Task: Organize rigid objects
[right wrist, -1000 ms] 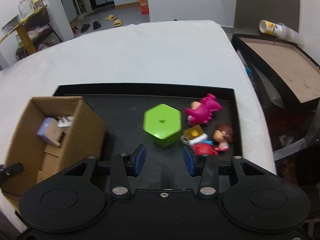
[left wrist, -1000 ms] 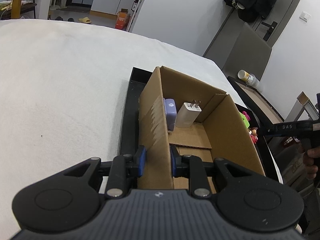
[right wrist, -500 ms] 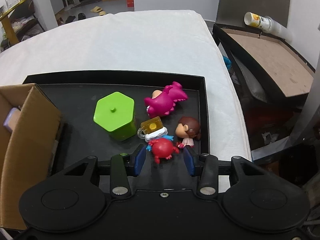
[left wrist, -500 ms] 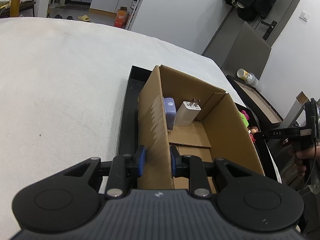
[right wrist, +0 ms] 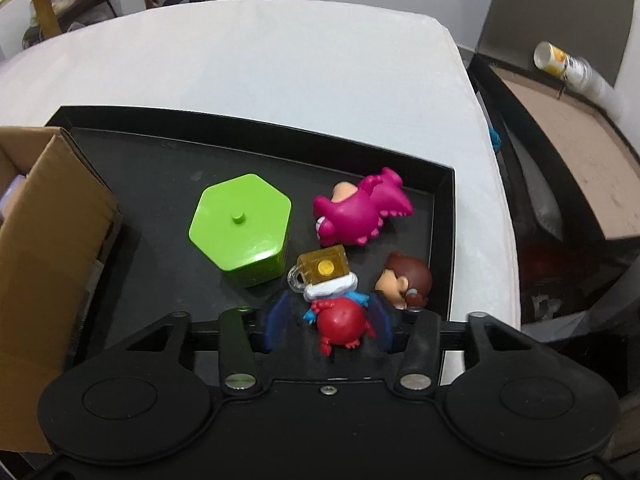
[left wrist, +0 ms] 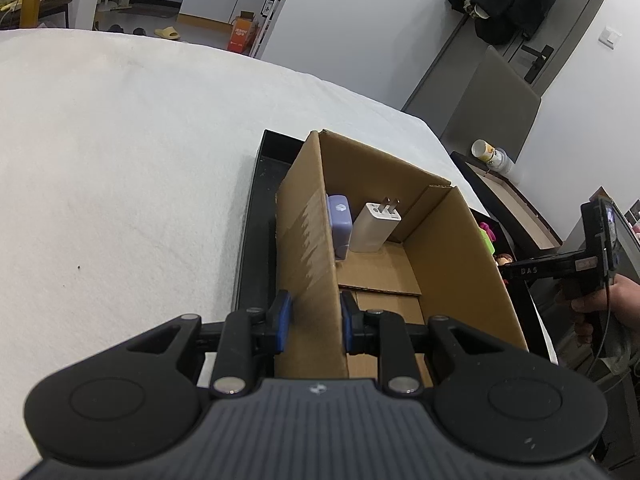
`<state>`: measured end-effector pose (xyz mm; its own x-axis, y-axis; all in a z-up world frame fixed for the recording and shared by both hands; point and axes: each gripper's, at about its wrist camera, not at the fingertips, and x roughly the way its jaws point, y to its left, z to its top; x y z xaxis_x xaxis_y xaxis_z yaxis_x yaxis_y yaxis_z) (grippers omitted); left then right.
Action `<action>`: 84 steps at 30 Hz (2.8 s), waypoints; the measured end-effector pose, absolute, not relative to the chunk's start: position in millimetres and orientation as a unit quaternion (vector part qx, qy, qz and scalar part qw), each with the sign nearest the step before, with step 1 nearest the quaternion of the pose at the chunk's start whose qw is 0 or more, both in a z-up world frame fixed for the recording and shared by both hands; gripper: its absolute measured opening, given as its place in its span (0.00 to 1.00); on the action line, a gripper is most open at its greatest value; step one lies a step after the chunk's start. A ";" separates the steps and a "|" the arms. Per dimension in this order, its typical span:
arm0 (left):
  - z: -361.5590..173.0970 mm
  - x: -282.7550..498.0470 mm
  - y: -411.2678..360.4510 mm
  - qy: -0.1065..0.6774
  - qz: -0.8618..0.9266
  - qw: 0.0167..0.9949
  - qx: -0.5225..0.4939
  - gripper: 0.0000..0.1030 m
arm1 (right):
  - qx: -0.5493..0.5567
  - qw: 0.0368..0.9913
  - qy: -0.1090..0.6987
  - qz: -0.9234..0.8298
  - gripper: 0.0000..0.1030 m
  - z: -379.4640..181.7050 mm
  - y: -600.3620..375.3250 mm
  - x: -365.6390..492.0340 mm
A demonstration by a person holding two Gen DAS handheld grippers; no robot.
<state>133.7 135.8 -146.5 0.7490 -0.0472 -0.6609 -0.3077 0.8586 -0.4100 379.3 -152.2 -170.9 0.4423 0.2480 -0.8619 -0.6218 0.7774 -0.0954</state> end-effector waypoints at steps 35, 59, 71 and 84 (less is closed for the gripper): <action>-146.0 132.8 137.1 0.347 0.071 0.899 -0.257 0.22 | -0.244 0.777 0.463 0.349 0.35 -144.8 -128.8 323.1; -146.1 131.4 139.5 0.346 0.070 0.898 -0.263 0.22 | -0.197 0.791 0.411 0.408 0.34 -85.1 -75.6 297.4; -146.5 130.9 139.7 0.345 0.068 0.898 -0.266 0.23 | -0.220 0.785 0.391 0.427 0.34 -78.6 -47.1 286.9; -146.2 130.0 140.7 0.344 0.067 0.897 -0.271 0.23 | -0.293 0.754 0.378 0.451 0.34 -97.9 -12.1 264.7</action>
<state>130.0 140.7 -146.2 0.7542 -0.0667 -0.6532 -0.3058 0.8447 -0.4392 264.7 -12.1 -97.9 0.3077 0.4582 -0.8339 -0.9010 0.4221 -0.1005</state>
